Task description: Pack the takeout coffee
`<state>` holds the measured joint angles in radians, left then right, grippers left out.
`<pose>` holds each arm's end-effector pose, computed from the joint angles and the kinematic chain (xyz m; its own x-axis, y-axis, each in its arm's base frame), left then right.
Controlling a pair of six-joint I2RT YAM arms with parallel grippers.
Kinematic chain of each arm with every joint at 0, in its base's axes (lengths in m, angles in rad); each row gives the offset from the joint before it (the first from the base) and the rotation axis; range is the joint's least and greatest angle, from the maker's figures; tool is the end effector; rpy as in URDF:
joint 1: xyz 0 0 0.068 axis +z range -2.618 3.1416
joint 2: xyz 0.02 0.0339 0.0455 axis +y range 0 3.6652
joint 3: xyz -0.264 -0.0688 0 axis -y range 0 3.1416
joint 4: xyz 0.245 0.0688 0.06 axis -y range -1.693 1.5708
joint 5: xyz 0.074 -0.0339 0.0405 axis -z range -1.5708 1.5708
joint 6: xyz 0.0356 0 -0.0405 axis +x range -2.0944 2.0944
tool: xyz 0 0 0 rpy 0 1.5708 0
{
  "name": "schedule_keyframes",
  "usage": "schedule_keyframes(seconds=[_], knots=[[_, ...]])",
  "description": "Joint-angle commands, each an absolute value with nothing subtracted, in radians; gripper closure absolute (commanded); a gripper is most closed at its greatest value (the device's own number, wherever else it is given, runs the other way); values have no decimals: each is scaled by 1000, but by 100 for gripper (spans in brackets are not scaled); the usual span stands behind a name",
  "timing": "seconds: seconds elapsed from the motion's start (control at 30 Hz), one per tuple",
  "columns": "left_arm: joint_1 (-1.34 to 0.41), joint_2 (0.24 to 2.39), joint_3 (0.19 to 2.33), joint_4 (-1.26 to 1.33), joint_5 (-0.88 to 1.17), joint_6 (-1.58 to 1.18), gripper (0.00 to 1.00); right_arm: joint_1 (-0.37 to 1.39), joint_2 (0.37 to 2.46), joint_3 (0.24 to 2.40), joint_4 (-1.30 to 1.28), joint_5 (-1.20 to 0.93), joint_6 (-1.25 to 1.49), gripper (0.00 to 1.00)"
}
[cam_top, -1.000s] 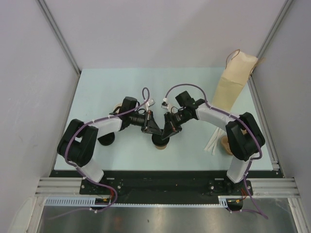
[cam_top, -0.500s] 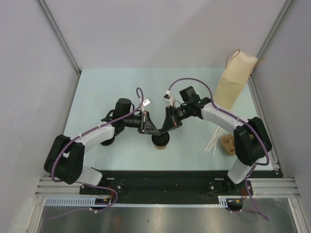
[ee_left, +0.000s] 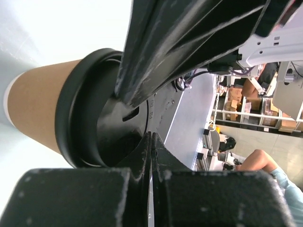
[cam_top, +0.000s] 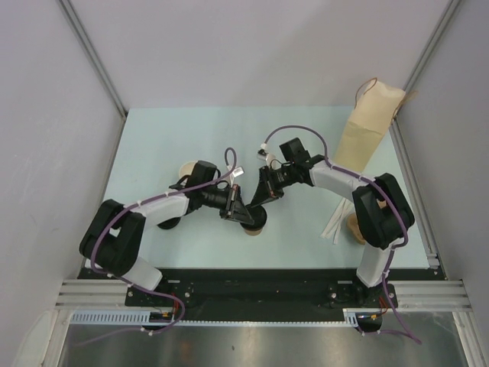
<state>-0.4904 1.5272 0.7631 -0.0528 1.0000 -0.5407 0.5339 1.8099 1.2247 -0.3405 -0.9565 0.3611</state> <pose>0.2423 -0.1633 0.1831 -0.9439 0.1887 -0.2711 0.3228 0.3528 -0.8783 0.3095 0.2168 0.2092 -0.8965 -0.2935 -0.3318 -0.4271 0.3739 0.8233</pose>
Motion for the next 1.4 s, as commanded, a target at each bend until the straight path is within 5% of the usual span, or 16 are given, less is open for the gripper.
schedule_keyframes(seconds=[0.0, 0.87, 1.1, 1.37], knots=[[-495, 1569, 805, -109, 940, -479, 100, 532, 1844, 1229, -317, -951, 357, 93], [-489, 1674, 805, -160, 830, -443, 100, 497, 2036, 1175, -377, -894, 199, 98], [-489, 1655, 798, -169, 813, -431, 100, 514, 1947, 1175, -357, -908, 209, 97], [-494, 1556, 888, -5, 1048, -529, 100, 549, 1781, 1177, -318, -988, 236, 94]])
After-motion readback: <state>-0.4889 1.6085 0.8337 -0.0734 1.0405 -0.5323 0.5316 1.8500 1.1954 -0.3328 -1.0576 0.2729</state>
